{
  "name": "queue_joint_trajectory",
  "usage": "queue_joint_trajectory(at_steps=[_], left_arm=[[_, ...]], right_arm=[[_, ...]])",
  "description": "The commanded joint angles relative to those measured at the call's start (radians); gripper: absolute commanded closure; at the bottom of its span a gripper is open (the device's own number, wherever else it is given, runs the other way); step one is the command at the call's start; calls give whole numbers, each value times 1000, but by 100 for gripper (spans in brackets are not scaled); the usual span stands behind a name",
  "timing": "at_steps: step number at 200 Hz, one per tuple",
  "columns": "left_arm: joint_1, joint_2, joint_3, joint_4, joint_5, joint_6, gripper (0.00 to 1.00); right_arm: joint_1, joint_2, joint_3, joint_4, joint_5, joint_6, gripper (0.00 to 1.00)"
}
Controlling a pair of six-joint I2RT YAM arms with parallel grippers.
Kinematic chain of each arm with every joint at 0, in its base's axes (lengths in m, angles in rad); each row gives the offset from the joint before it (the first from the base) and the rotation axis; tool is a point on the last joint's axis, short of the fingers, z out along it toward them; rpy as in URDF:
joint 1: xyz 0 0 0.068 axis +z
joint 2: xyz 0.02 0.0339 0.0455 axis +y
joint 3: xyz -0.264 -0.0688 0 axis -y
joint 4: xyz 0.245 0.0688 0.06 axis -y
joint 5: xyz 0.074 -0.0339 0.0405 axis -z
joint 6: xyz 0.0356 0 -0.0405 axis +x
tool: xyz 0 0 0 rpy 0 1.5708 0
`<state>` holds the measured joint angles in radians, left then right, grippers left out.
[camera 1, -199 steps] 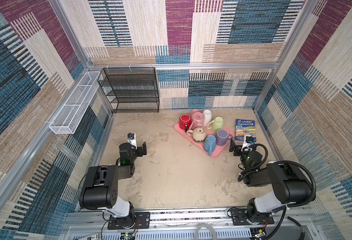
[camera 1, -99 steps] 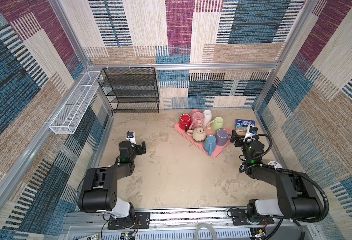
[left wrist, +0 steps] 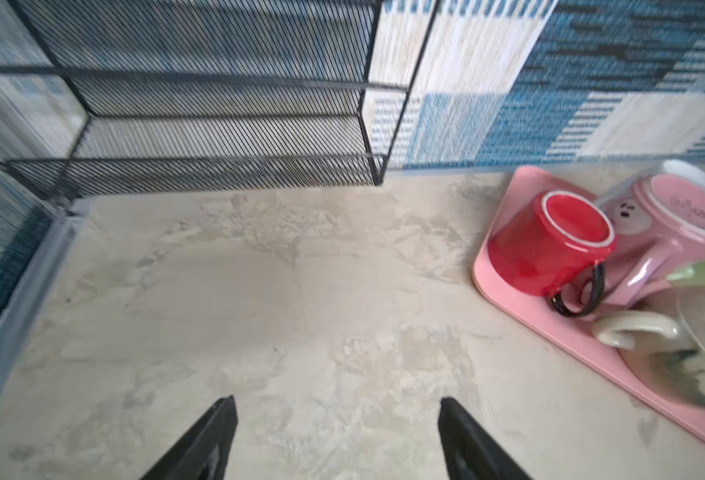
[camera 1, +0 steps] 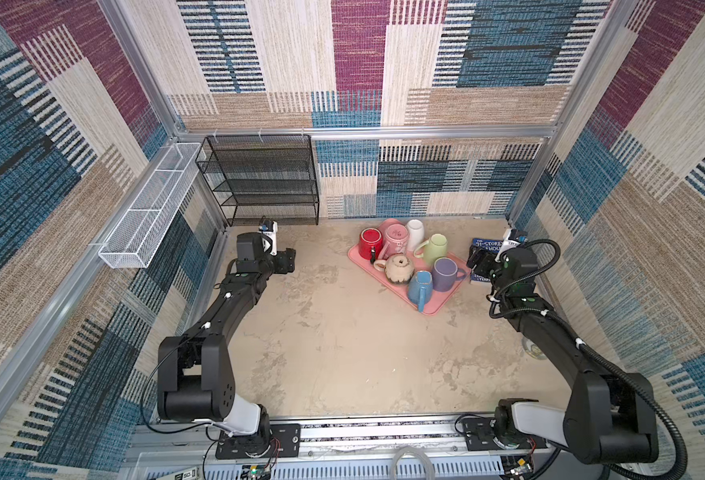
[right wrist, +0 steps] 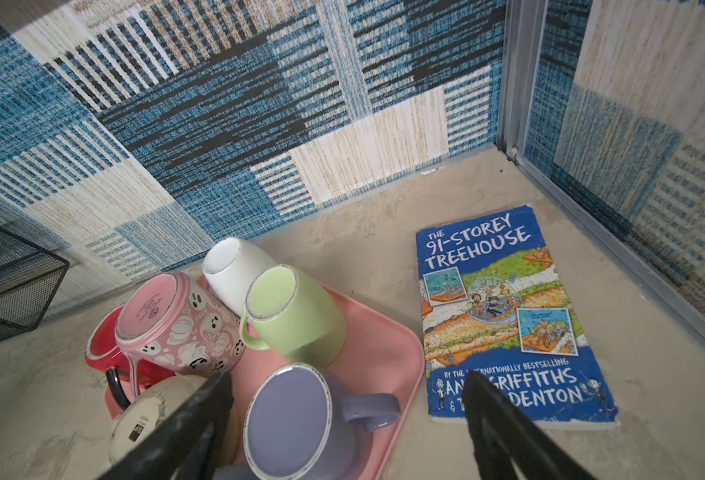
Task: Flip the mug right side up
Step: 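Reach the left gripper toward the red mug while the right approaches the purple mug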
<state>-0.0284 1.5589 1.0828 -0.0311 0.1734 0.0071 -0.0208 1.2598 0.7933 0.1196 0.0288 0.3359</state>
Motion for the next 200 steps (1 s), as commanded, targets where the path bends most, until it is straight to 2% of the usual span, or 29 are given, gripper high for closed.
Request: queue_joint_trajectory(at_steps=[1,28,72,93,138,167,200], left_arm=[[-47,73,85,-164,34,-6,23],[-130,200,244,-254,8,-7,30],[-224,400,491,-371,44,-38,40],[-252,496,604,-437,54,-53,45],[-294,657,769,-528,21,-96,53],[-298,722,825,-533,6,-148,59],[-305,800,962,-631,-54,-181,63]], right_arm=[[-16,58,93,-143,-75,30,16],[-16,182,231,-216,-124,19,24],[-31,381,388,-256,-159,5,40],[-34,430,414,-240,-159,10,42],[-34,467,426,-193,-175,14,47],[-34,442,383,-148,-196,28,52],[-35,403,320,-101,-229,50,55]])
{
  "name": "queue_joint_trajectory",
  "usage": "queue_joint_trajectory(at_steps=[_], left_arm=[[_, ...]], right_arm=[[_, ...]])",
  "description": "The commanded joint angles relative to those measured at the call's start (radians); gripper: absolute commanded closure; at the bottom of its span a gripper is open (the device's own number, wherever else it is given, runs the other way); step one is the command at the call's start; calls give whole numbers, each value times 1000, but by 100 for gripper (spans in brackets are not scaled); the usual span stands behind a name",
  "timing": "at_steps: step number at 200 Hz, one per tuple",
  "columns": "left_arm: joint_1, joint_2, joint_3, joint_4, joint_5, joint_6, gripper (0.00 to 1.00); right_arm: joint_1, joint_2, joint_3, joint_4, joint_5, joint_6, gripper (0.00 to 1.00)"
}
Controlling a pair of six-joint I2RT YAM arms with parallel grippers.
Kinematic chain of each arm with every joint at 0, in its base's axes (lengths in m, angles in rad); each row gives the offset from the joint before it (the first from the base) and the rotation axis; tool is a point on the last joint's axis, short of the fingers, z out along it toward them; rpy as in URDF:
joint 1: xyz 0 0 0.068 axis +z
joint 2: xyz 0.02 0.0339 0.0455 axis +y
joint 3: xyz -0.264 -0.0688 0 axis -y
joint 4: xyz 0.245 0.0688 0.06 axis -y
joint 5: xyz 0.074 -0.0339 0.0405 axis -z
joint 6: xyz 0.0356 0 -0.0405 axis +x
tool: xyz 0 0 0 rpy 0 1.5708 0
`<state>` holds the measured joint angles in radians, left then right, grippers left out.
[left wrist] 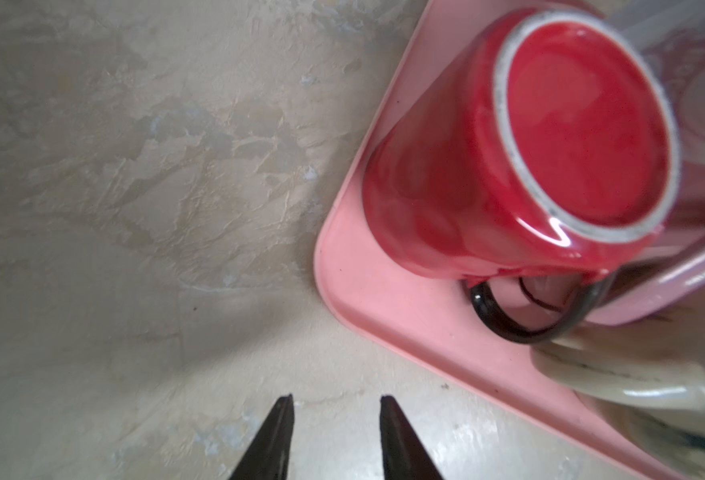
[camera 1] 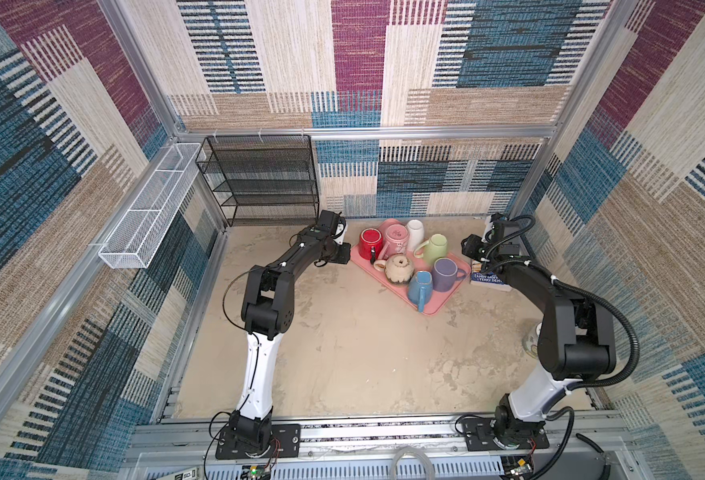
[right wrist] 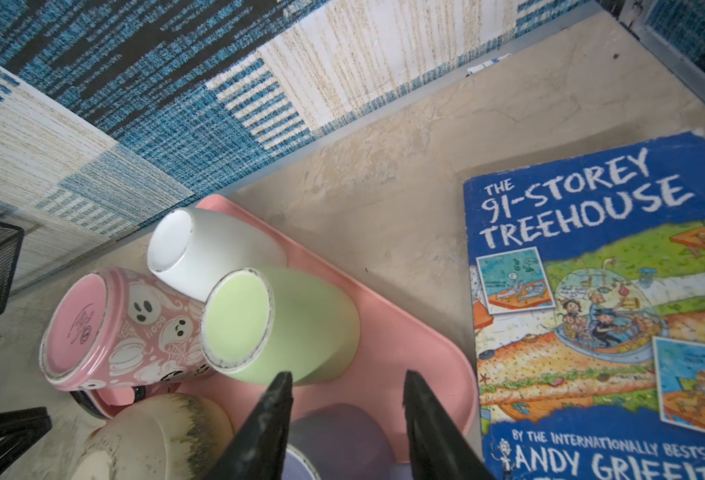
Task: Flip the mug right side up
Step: 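Reach the left gripper toward the red mug while the right approaches the purple mug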
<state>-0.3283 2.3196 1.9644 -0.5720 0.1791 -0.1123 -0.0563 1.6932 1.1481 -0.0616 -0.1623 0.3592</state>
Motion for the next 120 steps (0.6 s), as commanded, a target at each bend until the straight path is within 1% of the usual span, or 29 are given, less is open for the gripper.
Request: queue_joint_trajectory(at_steps=[1,57,92,120], left_arm=[[-6,42,85,-94,-60,-63,63],[-24,132,272,-238,-86,-133,65],[-42,235,461,-376,-121,-179,66],[-51,258,481,-385,-130,-232,67]], right_arm=[[1,-32,-36,81,-40,28,55],[1,-92,-94,116,-49,35,56],[1,-134,-105,116,-48,37,56],[1,-174,-126,127,-48,43,56]])
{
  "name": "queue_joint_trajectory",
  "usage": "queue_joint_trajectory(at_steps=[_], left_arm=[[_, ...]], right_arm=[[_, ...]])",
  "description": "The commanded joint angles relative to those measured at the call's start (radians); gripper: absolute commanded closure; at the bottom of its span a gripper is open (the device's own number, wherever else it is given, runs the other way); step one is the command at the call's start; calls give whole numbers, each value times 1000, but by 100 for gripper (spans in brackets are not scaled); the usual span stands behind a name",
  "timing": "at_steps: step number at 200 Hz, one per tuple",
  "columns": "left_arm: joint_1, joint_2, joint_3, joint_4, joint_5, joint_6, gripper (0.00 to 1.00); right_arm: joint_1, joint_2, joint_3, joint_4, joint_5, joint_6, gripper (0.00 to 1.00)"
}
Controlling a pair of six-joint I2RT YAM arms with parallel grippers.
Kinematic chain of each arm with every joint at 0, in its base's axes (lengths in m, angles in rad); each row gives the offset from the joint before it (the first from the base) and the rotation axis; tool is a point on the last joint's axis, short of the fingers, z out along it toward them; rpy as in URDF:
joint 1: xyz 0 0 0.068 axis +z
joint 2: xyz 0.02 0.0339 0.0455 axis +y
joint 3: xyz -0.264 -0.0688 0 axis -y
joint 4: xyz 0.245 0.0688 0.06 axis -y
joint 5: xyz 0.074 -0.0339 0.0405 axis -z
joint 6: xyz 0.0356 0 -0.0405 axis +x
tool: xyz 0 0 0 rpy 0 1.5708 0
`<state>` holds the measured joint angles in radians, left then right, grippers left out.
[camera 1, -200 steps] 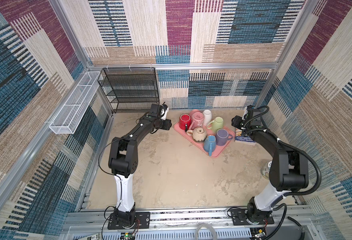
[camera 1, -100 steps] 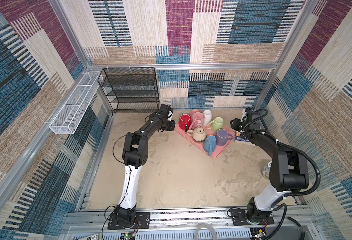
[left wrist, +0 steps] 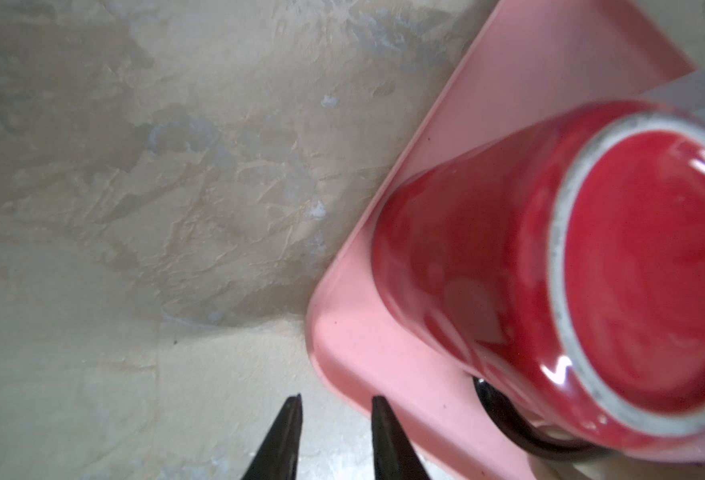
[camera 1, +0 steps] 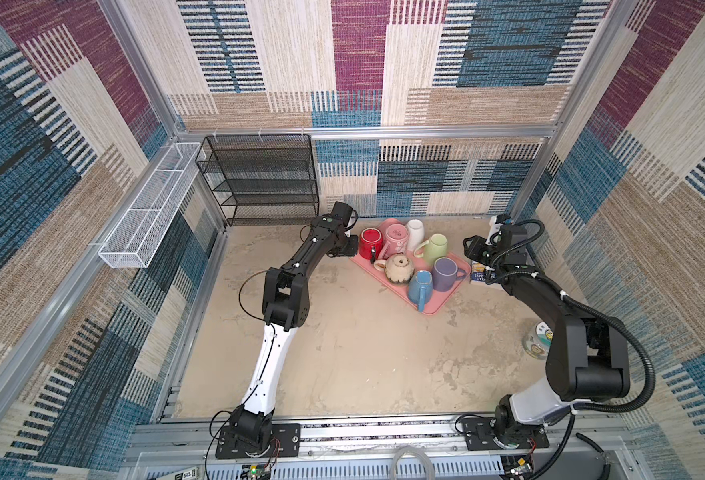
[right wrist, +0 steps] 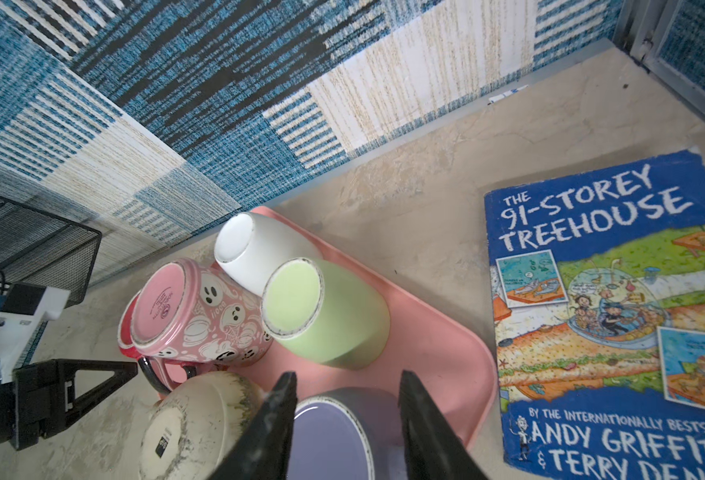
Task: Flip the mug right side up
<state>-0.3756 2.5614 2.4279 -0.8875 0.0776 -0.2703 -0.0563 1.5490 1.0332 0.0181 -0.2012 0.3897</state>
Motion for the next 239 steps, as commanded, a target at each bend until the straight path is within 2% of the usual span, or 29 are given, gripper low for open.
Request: queue_joint_trajectory(at_steps=[1,118,156,179,239], left_arm=[[-3,17,17,-69,-29,-76,67],[-28,169,133,-103,-4,-255,67],[-29,163,108,-104,-27,-304,82],[-31,144,77,-103,-36,-317,100],[-49,60,-45,-91,-59,-297,100]], right_arm=[[1,-32,-11,48,-9,13,56],[0,-97,-55,74,-27,25,57],[2,-104,-56,75,-27,24,58],[3,-107,-55,74,-28,24,58],[4,-115,-61,50,-33,24,58]])
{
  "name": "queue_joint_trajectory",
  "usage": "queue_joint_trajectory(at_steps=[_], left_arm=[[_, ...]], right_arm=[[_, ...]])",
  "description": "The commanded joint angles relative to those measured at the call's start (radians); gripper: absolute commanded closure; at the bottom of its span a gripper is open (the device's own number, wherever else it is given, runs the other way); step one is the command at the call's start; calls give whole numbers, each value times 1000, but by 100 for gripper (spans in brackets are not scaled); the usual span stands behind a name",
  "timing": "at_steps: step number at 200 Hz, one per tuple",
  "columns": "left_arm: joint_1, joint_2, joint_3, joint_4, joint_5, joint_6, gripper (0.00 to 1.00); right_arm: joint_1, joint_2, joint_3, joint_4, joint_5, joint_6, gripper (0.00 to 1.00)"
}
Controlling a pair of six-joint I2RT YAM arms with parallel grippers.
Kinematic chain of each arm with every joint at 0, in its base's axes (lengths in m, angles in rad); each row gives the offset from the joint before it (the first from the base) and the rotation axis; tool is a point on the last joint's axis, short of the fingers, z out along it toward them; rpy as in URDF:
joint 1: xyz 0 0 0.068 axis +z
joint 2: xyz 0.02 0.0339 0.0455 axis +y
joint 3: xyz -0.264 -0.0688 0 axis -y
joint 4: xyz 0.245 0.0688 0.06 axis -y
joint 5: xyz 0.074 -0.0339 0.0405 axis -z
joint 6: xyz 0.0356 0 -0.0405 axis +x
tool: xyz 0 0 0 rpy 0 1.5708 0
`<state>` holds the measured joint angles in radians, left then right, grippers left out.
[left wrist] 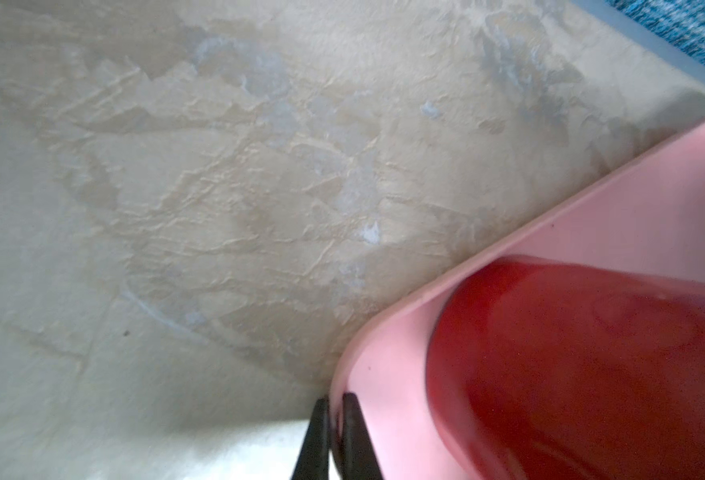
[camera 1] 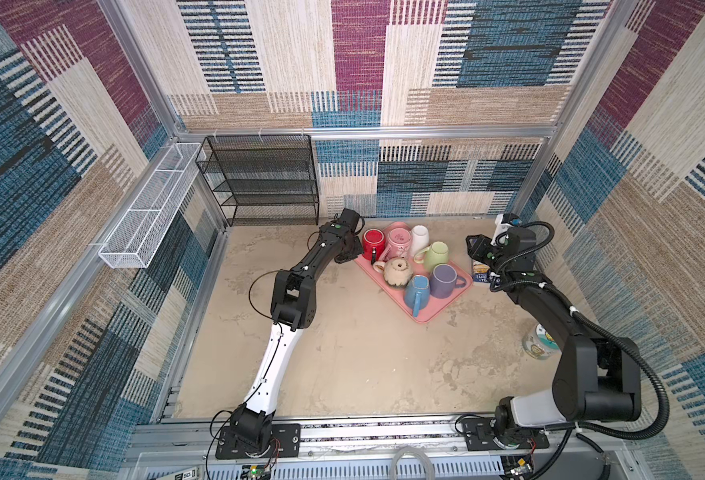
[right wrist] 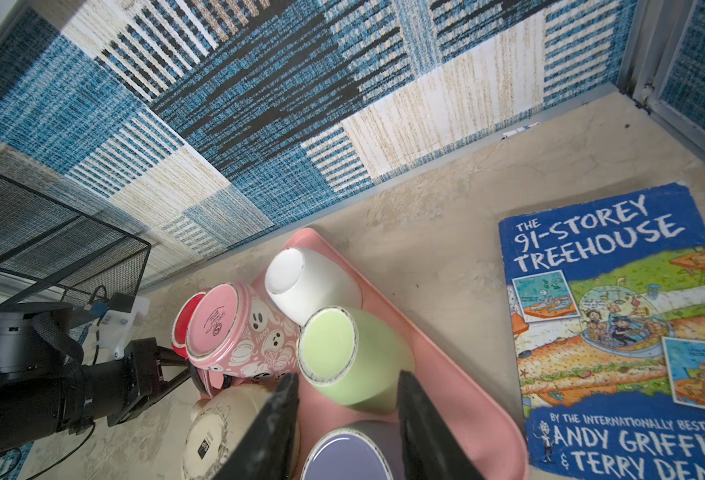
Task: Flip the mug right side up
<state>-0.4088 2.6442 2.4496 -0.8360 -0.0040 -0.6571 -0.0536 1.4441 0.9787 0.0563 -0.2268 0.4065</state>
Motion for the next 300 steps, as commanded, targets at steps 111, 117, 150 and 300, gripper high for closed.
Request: queue_joint_trajectory(at_steps=[111,117,150,300], left_arm=[[-14,-392,-688,141,23,78,100],[-16,-410,-717,151,23,79,100],[-6,-520,-916,245,21,69,100],[66,-918,-1542,530,52,39,100]], right_arm=[[1,-4,-53,-57,-11,1,58],[1,-4,-55,-60,-11,0,58],[1,16,-82,-95,15,-3,59],[1,104,-172,-149,55,-1,69]])
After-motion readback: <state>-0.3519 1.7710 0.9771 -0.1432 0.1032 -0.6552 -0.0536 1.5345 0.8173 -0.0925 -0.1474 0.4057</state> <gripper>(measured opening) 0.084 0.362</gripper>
